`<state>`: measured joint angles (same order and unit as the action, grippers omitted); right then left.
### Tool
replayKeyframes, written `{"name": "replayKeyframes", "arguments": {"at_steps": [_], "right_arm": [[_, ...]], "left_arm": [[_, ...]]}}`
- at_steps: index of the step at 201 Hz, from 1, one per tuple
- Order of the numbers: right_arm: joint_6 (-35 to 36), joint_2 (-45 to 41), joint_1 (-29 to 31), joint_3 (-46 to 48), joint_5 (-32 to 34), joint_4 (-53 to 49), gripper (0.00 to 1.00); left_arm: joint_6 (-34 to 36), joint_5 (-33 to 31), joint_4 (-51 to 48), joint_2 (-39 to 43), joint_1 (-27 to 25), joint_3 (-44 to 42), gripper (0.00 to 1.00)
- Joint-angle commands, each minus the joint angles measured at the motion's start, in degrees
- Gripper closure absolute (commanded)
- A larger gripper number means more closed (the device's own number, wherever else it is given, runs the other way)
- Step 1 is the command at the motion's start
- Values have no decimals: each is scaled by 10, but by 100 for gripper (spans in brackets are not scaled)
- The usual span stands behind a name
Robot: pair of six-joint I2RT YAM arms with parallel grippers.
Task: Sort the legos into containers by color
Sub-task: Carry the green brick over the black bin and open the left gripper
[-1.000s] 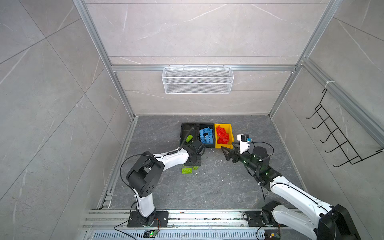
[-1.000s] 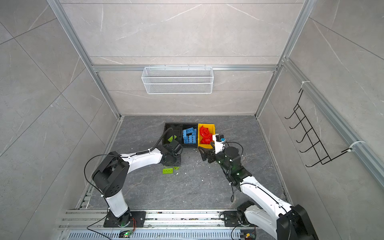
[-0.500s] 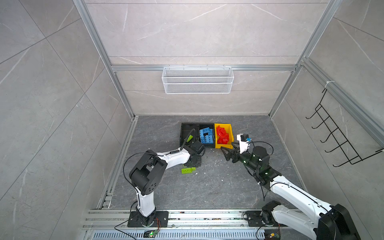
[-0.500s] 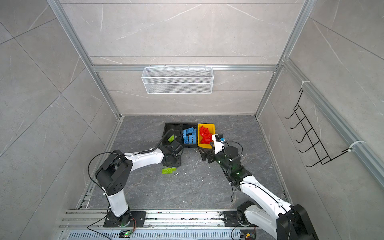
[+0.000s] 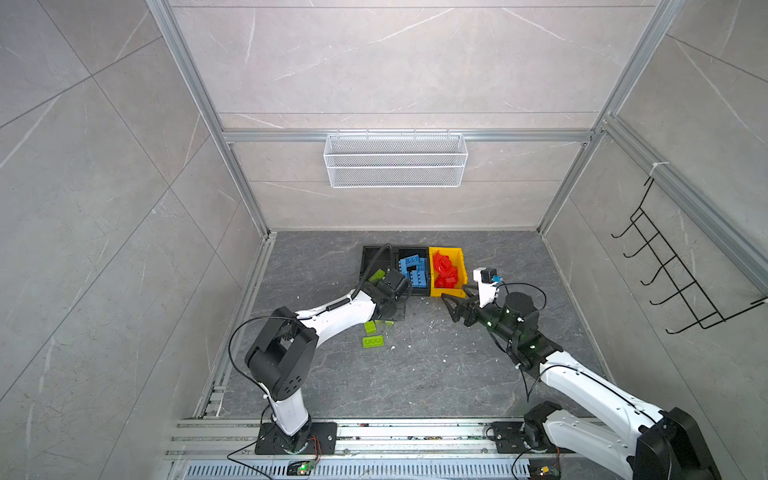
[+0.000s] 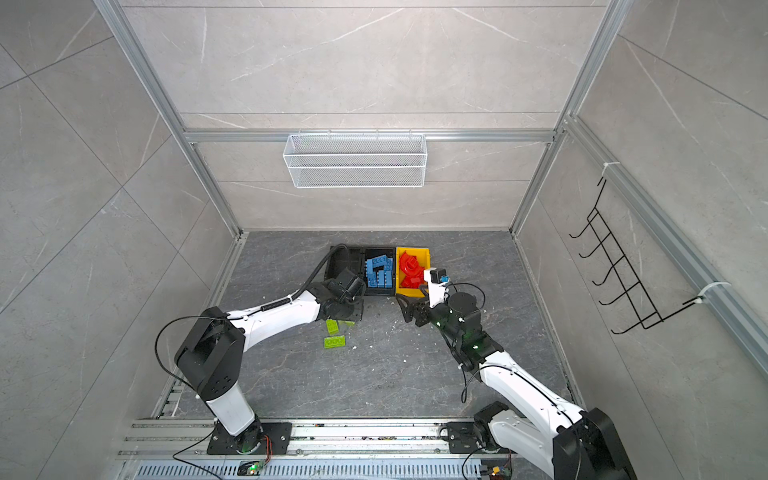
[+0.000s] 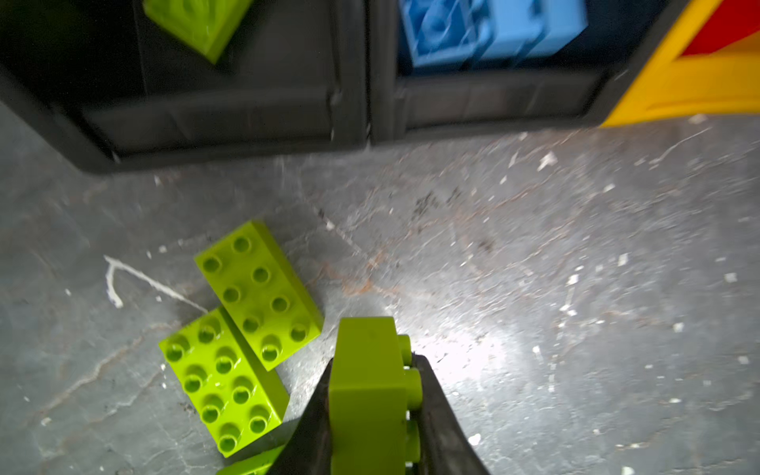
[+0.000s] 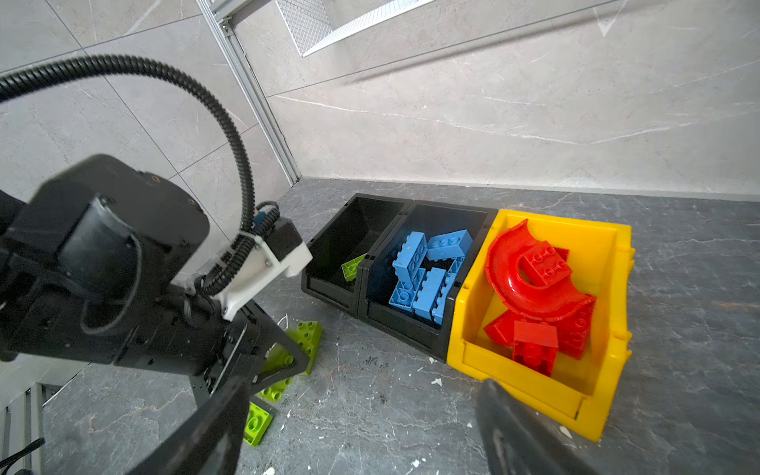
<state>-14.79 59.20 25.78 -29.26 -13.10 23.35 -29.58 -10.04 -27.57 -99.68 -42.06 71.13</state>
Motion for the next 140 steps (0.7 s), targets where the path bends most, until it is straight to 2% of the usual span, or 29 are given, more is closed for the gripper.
{"name": "replayKeyframes", "arguments": {"at_steps": [1,34,55,118,140], "right_arm": [[10,0,-1,-17,-7,-6,12],[10,0,-1,-18,-8,-7,12],[10,0,-1,-18,-8,-8,12],[8,-7,0,-20,-13,-15,14],[10,-6,0,-24,-13,-21,14]], "left_arm": [[47,-11,-11,26,17,40,81],[89,-3,-12,20,57,80,81],[142,-8,0,5,70,112,80],[237,-18,41,-88,109,207,80],[256,12,65,-120,129,221,80]]}}
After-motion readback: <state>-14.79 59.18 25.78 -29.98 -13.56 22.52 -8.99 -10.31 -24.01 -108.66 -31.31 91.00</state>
